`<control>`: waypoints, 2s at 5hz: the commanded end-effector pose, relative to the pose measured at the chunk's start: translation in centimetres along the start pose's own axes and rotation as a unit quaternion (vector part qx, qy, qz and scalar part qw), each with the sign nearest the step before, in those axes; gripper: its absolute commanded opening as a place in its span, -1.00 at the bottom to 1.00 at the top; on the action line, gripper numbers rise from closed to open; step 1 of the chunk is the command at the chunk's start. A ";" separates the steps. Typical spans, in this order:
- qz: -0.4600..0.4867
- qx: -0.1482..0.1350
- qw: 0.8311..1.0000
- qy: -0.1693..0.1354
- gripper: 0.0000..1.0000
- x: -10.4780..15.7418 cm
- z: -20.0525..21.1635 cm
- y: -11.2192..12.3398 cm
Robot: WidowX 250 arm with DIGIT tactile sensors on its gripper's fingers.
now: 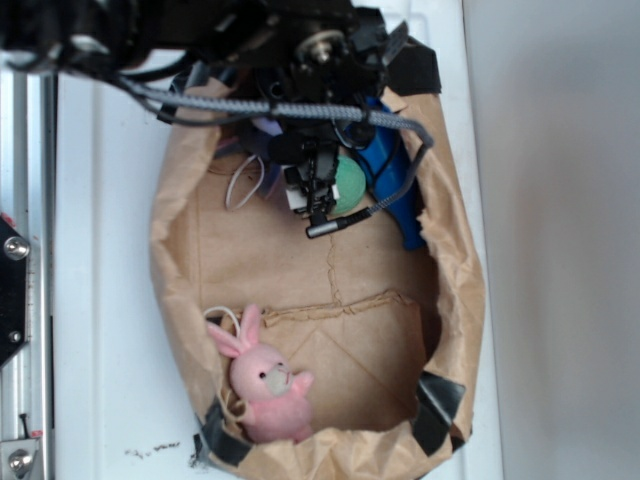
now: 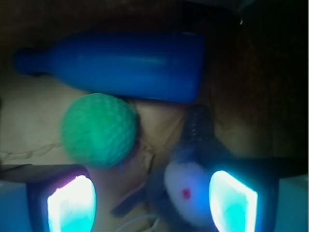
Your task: Grab the gray animal.
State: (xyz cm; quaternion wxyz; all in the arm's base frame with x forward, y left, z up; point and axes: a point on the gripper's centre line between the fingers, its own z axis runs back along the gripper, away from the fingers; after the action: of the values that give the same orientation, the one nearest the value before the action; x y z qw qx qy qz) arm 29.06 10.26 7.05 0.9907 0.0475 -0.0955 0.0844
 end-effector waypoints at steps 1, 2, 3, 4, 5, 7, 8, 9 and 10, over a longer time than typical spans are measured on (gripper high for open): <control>-0.044 0.054 0.998 0.001 1.00 -0.6 -1.4 1.5; -0.069 0.060 0.996 0.004 1.00 -1.0 -1.8 2.4; -0.065 0.053 0.996 -0.002 0.80 -0.8 -0.9 2.1; -0.056 0.045 0.997 -0.015 -1.00 -0.4 -0.1 2.0; -0.058 0.040 0.997 -0.020 -1.00 -0.1 0.5 1.9; -0.054 0.031 0.997 -0.035 -1.00 0.2 1.5 2.0; -0.054 0.030 0.997 -0.039 -1.00 0.2 1.8 2.0; -0.059 0.023 0.997 -0.046 -1.00 0.1 2.3 1.6; -0.055 -0.025 0.995 -0.080 -1.00 0.4 6.4 0.8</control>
State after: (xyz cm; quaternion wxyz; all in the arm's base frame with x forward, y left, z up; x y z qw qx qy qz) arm 27.93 9.33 11.36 0.9897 0.0192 -0.1401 0.0225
